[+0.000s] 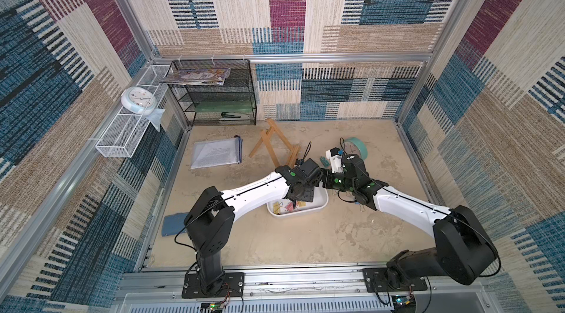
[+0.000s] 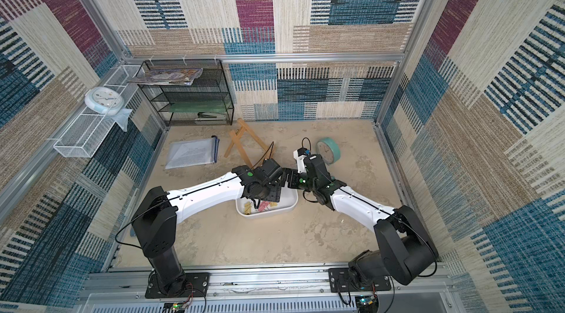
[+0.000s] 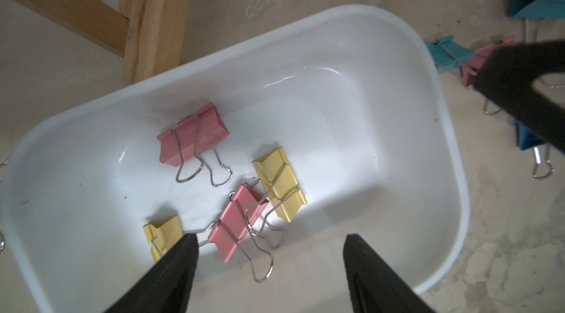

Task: Take out the binder clips from the storage box
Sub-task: Pick up the binder clip from the storage box.

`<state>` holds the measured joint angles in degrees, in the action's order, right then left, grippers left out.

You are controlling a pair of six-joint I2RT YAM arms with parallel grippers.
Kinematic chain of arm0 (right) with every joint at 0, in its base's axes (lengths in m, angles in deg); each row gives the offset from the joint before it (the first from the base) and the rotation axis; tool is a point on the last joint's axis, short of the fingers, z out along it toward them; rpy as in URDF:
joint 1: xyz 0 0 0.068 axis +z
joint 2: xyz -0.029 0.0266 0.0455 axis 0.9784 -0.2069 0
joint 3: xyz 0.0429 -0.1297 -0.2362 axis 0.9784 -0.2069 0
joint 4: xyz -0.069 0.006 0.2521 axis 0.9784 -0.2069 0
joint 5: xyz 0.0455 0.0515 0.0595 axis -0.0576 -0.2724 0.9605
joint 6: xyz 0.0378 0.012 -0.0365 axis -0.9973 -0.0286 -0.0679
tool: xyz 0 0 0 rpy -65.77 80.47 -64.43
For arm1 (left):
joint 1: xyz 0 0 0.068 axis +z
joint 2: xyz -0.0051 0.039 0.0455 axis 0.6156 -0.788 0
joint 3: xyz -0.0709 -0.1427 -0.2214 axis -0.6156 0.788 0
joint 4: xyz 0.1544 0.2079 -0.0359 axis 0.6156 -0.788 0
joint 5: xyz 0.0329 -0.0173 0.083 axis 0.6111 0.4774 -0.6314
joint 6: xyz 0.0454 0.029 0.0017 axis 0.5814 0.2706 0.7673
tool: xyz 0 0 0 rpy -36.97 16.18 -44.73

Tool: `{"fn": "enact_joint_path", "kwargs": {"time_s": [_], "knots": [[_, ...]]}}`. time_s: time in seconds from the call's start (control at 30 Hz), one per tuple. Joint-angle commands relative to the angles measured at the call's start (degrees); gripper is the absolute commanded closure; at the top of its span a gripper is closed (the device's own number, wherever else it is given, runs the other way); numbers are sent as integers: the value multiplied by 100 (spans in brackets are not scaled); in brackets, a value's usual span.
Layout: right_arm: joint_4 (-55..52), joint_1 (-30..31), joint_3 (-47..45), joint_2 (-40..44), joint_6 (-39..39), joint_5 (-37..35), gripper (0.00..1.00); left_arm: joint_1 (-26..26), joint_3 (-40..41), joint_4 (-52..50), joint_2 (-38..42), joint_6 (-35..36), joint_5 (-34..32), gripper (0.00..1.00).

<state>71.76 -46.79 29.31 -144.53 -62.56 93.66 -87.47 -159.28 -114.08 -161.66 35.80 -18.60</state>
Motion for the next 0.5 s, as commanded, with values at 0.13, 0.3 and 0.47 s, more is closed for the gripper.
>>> {"fn": "enact_joint_path", "kwargs": {"time_s": [0.13,0.3,0.47], "knots": [[-205,20,-59,19,-59,78,1,4,-241,-239,-281,244,-338,25],[-205,26,-152,83,-101,-20,1,-1,-423,-510,-457,369,-747,25],[-273,21,-138,59,-85,-73,1,47,-507,-672,-574,471,-1236,26]]}}
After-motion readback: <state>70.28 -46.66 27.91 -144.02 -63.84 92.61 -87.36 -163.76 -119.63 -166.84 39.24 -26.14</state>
